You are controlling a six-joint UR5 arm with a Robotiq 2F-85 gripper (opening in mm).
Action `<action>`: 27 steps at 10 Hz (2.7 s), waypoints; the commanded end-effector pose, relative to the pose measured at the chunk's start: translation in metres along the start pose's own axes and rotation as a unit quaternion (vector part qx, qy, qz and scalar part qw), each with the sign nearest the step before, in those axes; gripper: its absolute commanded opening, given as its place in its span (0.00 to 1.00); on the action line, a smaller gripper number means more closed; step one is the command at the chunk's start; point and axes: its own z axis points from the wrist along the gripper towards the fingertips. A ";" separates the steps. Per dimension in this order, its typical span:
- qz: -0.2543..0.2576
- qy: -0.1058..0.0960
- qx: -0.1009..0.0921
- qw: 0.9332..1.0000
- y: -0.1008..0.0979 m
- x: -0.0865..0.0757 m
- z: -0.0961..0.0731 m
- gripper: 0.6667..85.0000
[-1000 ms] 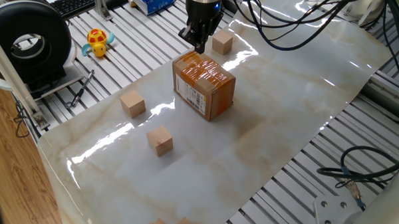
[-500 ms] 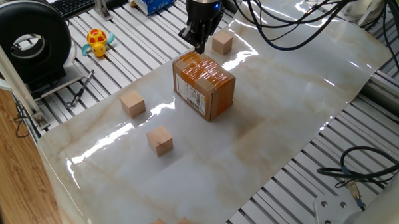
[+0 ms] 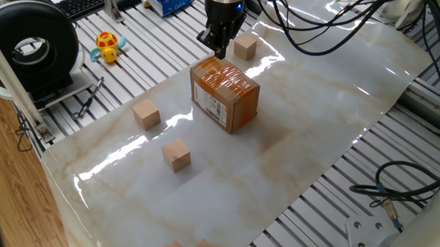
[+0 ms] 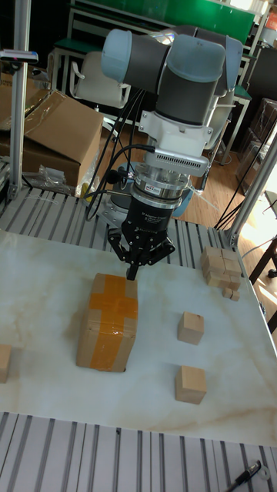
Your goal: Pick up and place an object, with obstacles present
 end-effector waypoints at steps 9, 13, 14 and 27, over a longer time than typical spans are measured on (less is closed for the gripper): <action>0.000 -0.003 -0.005 1.000 0.001 -0.002 -0.001 0.01; 0.002 -0.007 -0.003 1.000 0.009 -0.008 -0.005 0.01; 0.011 -0.007 -0.007 1.000 0.016 -0.010 -0.006 0.01; -0.016 -0.010 -0.001 1.000 0.005 -0.010 -0.003 0.67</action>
